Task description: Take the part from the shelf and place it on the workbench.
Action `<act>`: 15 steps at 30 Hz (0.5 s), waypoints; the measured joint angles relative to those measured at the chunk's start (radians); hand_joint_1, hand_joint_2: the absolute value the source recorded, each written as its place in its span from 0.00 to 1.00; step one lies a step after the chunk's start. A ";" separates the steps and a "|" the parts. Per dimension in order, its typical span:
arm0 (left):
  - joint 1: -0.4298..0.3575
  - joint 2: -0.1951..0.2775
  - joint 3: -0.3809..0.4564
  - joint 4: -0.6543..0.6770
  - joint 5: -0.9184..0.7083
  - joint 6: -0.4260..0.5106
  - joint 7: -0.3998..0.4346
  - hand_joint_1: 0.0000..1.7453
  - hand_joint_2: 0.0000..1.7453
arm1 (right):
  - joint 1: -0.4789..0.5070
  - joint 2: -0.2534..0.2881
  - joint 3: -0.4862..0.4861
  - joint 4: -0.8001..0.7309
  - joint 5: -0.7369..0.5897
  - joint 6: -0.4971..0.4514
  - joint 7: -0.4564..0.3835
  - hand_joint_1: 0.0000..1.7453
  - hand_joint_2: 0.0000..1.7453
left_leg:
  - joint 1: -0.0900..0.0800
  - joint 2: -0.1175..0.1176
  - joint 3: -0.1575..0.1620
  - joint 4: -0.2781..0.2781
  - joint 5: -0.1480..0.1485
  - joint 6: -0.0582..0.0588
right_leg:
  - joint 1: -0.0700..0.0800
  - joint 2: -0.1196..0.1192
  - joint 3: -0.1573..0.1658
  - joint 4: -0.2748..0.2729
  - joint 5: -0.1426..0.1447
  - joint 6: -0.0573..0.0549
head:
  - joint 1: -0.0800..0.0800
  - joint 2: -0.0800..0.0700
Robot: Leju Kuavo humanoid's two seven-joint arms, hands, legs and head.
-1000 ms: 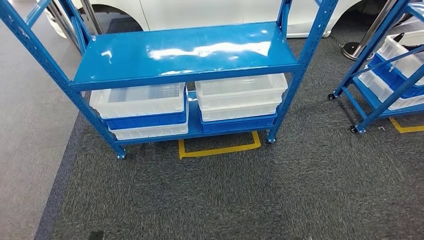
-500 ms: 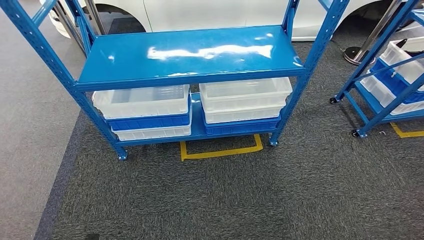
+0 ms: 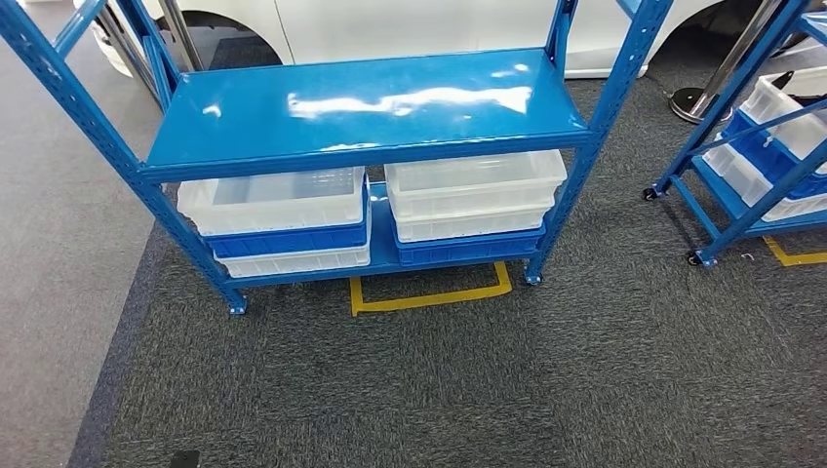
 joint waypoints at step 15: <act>0.004 -0.025 0.035 0.001 -0.014 0.004 0.021 0.00 0.00 | 0.001 0.006 0.000 0.018 0.031 -0.024 -0.011 0.00 0.00 | -0.009 -0.008 0.073 -0.022 -0.051 0.035 | 0.006 0.003 -0.066 0.043 0.047 0.007 | 0.002 0.000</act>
